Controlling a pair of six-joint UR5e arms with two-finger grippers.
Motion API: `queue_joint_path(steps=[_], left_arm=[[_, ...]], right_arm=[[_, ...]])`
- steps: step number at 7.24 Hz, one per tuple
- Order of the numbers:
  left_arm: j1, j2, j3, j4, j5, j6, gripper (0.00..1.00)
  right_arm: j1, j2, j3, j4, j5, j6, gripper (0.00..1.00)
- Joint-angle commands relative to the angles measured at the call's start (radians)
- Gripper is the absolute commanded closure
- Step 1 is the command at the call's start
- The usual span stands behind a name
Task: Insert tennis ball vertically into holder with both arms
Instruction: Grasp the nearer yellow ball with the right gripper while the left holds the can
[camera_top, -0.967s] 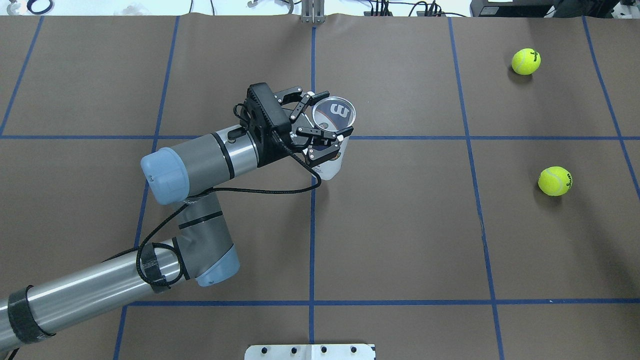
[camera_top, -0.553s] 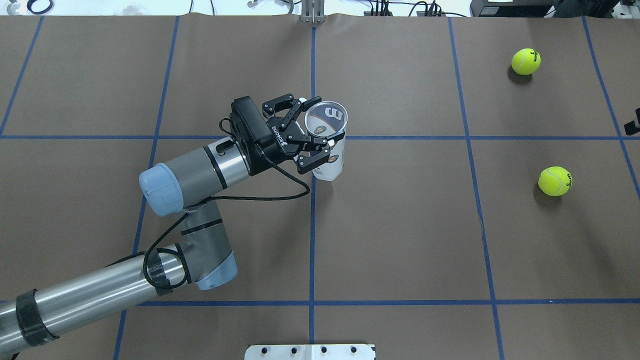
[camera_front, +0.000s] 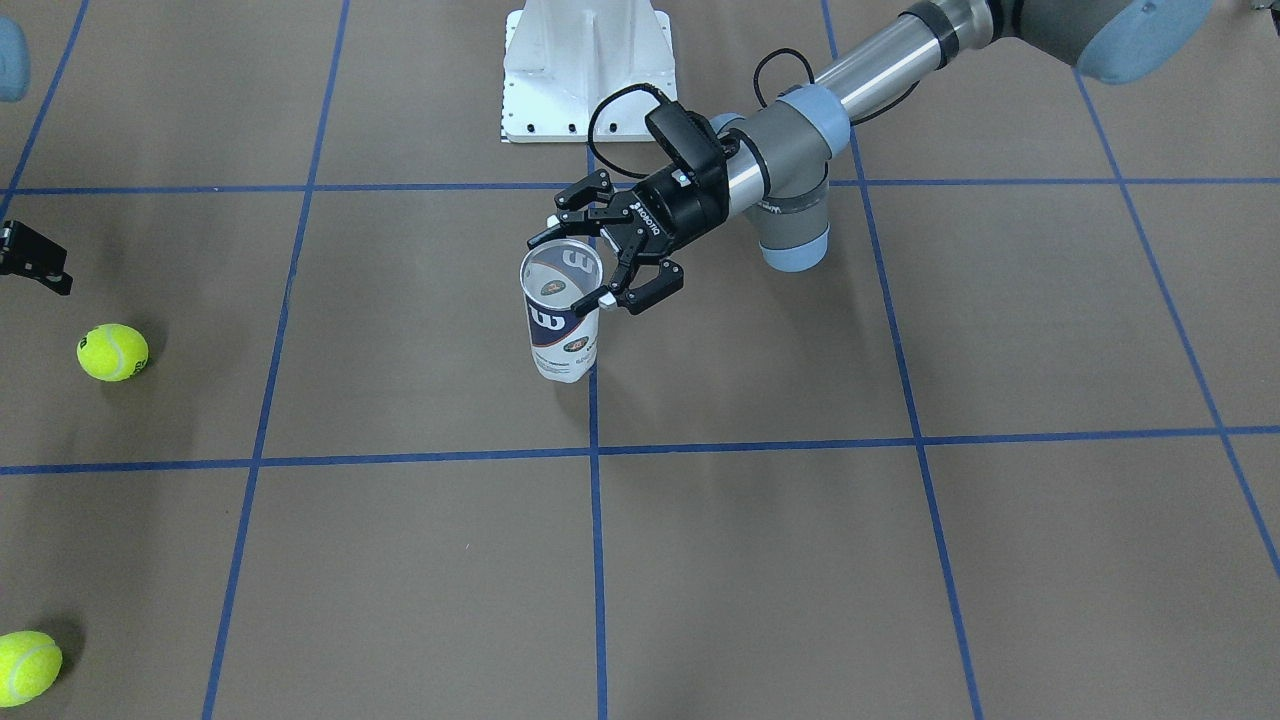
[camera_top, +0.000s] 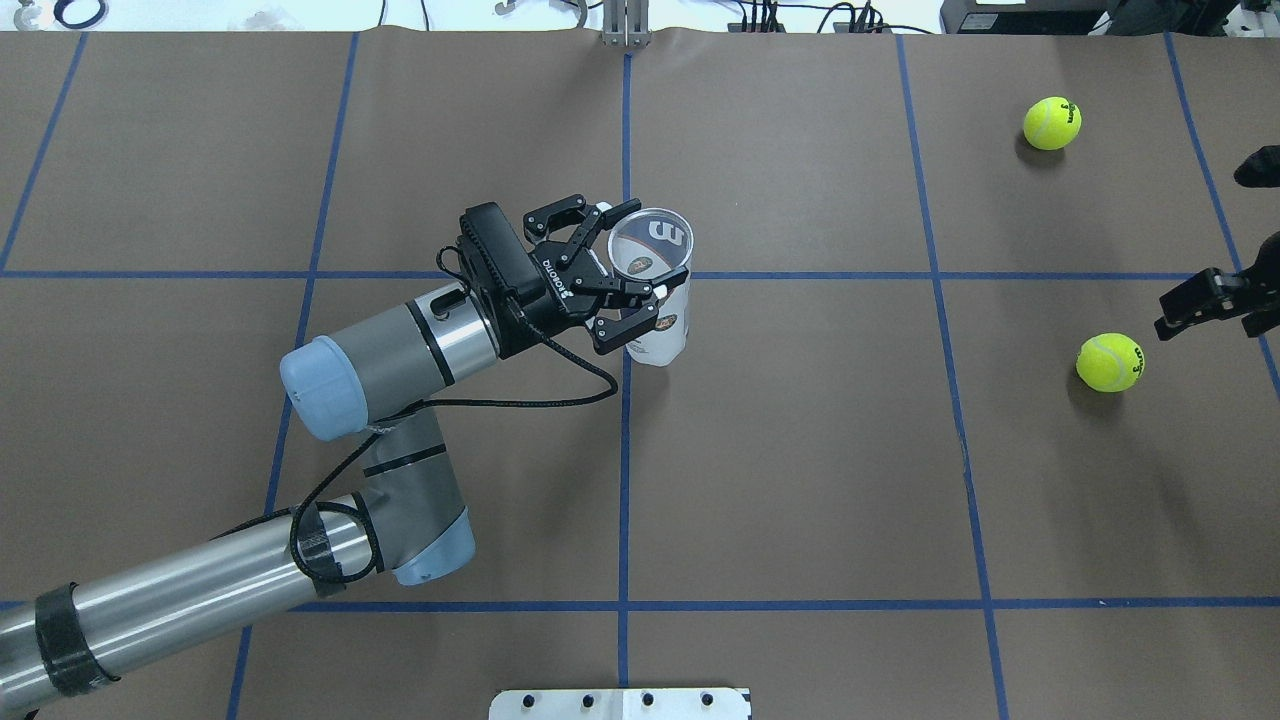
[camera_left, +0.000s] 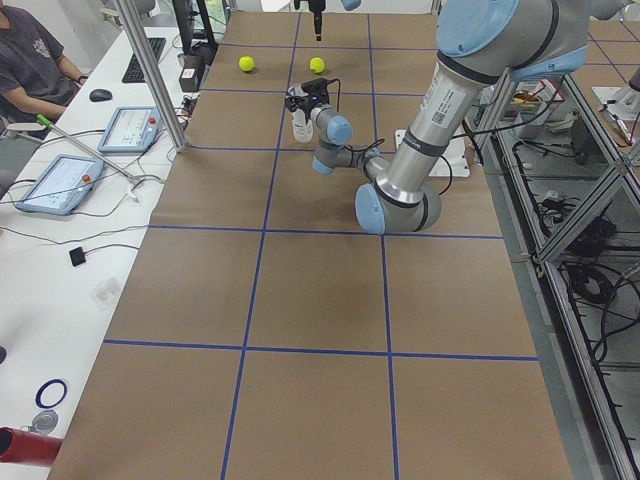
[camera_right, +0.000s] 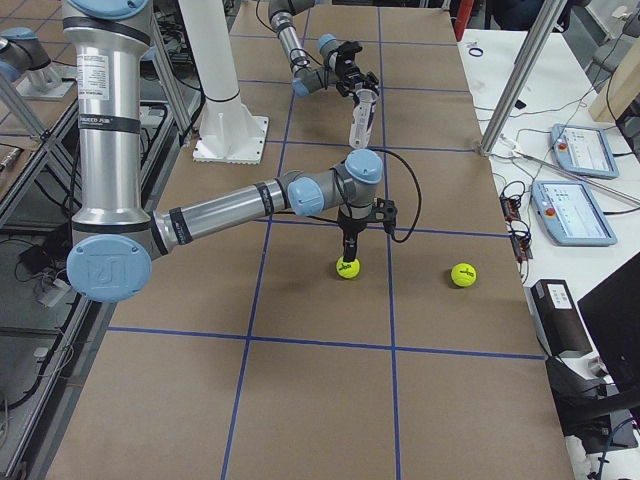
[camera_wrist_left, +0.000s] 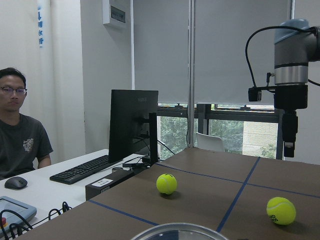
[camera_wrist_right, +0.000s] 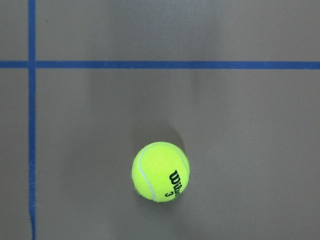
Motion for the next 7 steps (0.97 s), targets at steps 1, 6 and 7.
queue_joint_path(steps=[1, 6, 7], left_arm=[[0.000, 0.000, 0.000, 0.001, 0.001, 0.001, 0.17], [0.000, 0.006, 0.003, 0.001, 0.001, 0.001, 0.17], [0.000, 0.008, 0.003, 0.001, 0.001, 0.001, 0.17]], right_arm=[[-0.086, 0.011, -0.127, 0.145, -0.030, 0.065, 0.01], [-0.157, 0.081, -0.237, 0.221, -0.076, 0.141, 0.01], [-0.157, 0.082, -0.239, 0.221, -0.075, 0.141, 0.01]])
